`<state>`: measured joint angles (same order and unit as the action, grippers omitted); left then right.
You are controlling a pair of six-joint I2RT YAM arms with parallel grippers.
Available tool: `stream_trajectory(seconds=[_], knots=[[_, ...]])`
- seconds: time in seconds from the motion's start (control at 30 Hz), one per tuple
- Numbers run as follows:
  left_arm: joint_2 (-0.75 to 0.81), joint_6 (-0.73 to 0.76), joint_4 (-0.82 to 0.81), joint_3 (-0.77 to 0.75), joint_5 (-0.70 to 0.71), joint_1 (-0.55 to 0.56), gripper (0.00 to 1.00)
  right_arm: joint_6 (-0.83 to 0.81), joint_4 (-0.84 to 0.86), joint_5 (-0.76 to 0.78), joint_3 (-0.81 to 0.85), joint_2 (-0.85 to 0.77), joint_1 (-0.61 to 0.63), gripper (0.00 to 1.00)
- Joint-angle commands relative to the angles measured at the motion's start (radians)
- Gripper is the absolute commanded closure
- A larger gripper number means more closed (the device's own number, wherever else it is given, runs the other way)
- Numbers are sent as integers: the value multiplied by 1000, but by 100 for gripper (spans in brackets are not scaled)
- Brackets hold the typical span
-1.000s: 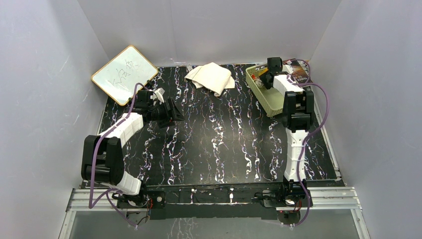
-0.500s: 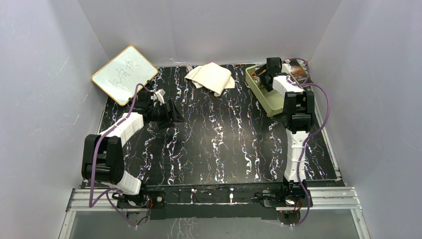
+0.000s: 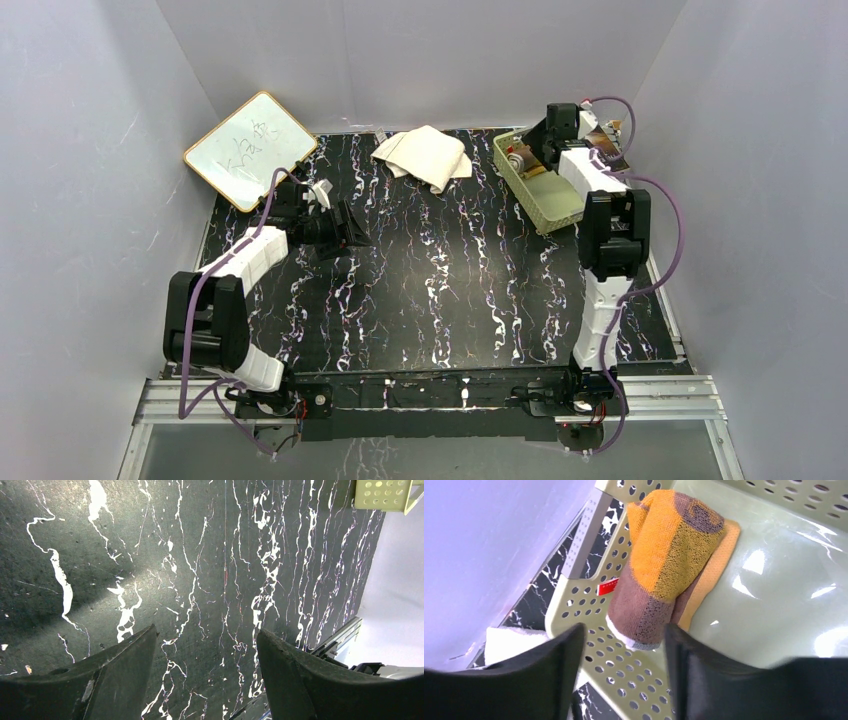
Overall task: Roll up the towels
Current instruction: Pick up the towel at the corner of the board.
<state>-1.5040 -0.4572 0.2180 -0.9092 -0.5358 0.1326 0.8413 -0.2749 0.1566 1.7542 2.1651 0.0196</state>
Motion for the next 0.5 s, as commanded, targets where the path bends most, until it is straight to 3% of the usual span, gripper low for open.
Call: stream_trajectory(seconds=[0.0,0.07,0.23,0.47], knots=[[55,5,30,-13,-29,-5,29,-149,18,-32,-23,-81,-35,72],[58,5,31,-12,-29,-5,29,-210,-46,-35,19,-57,-51,99],[56,3,28,-8,-30,-5,29,-291,-165,-24,97,22,-59,100],[59,7,37,-5,-26,-4,30,-289,-136,-80,115,104,-60,100]])
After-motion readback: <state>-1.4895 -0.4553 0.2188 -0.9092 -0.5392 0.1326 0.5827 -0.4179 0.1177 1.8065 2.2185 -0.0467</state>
